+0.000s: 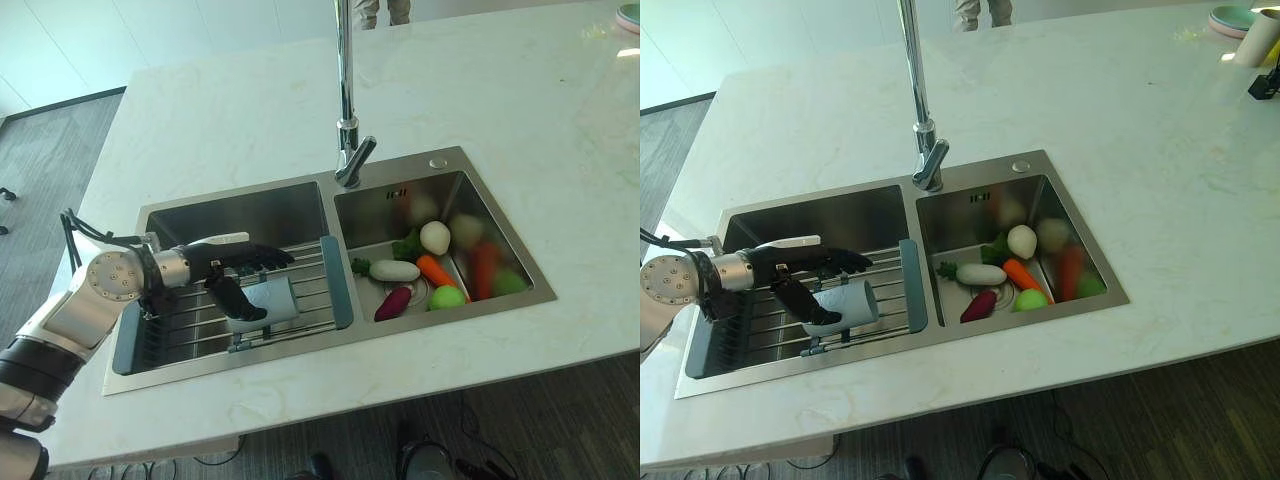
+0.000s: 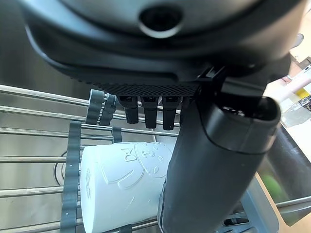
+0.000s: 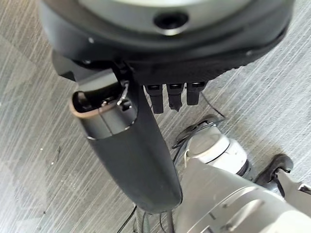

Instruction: Place the dishes in the dishwasher.

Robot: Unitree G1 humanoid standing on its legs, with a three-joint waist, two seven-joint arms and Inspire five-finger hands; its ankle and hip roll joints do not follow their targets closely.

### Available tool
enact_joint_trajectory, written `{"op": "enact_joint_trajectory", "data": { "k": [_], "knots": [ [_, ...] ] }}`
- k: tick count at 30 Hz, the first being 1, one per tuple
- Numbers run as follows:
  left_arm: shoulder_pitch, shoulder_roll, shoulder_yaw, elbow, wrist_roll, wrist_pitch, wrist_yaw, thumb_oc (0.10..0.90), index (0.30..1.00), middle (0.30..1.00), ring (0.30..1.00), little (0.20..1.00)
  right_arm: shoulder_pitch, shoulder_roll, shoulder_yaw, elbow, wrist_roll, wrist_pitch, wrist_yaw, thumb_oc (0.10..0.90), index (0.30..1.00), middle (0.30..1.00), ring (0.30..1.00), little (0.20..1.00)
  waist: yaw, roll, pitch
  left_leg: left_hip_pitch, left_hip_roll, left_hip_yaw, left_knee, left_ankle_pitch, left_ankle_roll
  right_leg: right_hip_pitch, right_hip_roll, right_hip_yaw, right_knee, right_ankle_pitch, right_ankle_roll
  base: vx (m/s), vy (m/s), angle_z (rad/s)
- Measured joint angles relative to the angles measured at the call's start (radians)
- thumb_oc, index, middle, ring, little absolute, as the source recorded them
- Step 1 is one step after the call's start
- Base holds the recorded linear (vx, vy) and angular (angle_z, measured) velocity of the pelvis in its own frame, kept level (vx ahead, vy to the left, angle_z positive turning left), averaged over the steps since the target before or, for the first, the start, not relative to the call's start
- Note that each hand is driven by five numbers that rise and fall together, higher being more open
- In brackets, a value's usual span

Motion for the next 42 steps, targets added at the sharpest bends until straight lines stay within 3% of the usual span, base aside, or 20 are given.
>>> {"op": "enact_joint_trajectory", "data": {
  "k": [12, 26, 34, 42],
  "knots": [
    [-0.004, 0.000, -0.001, -0.002, 0.049, 0.058, -0.043, 0.800, 0.900, 0.900, 0.900, 0.900, -0.017, -0.006, 0.000, -0.007, 0.000, 0.000, 0.000, 0.800, 0.900, 0.900, 0.900, 0.900, 0.011, 0.005, 0.014, -0.003, 0.000, -0.003, -0.002, 0.000, 0.000, 0.004, -0.001, -0.003, -0.003, 0.002, 0.000, 0.00, 0.000, 0.00],
    [-0.003, 0.000, -0.001, 0.006, 0.100, 0.057, -0.063, 0.800, 0.900, 0.900, 0.900, 0.900, -0.020, -0.020, 0.001, -0.008, 0.000, 0.001, -0.002, 0.800, 0.900, 0.900, 0.900, 0.900, 0.012, 0.014, 0.030, -0.003, -0.001, -0.011, -0.001, 0.000, 0.000, 0.005, -0.002, -0.009, -0.004, 0.002, 0.000, 0.00, 0.000, 0.00],
    [-0.004, 0.000, -0.001, 0.007, 0.166, 0.049, -0.058, 0.800, 0.900, 0.900, 0.900, 0.900, -0.020, -0.021, 0.001, -0.008, 0.000, 0.001, -0.002, 0.800, 0.900, 0.900, 0.900, 0.900, 0.012, 0.014, 0.030, -0.002, -0.001, -0.012, 0.000, 0.000, 0.000, 0.006, -0.002, -0.008, -0.003, 0.002, 0.000, 0.00, 0.000, 0.00],
    [-0.003, 0.000, -0.001, 0.048, 0.267, -0.016, -0.054, 0.800, 0.900, 0.900, 0.900, 0.900, -0.020, -0.024, 0.001, -0.007, 0.000, -0.001, 0.002, 0.800, 0.900, 0.900, 0.900, 0.900, 0.013, 0.017, 0.029, -0.001, -0.001, -0.013, 0.002, 0.000, 0.000, 0.007, -0.002, -0.008, -0.002, 0.003, -0.001, 0.00, 0.000, 0.00]
  ]
}}
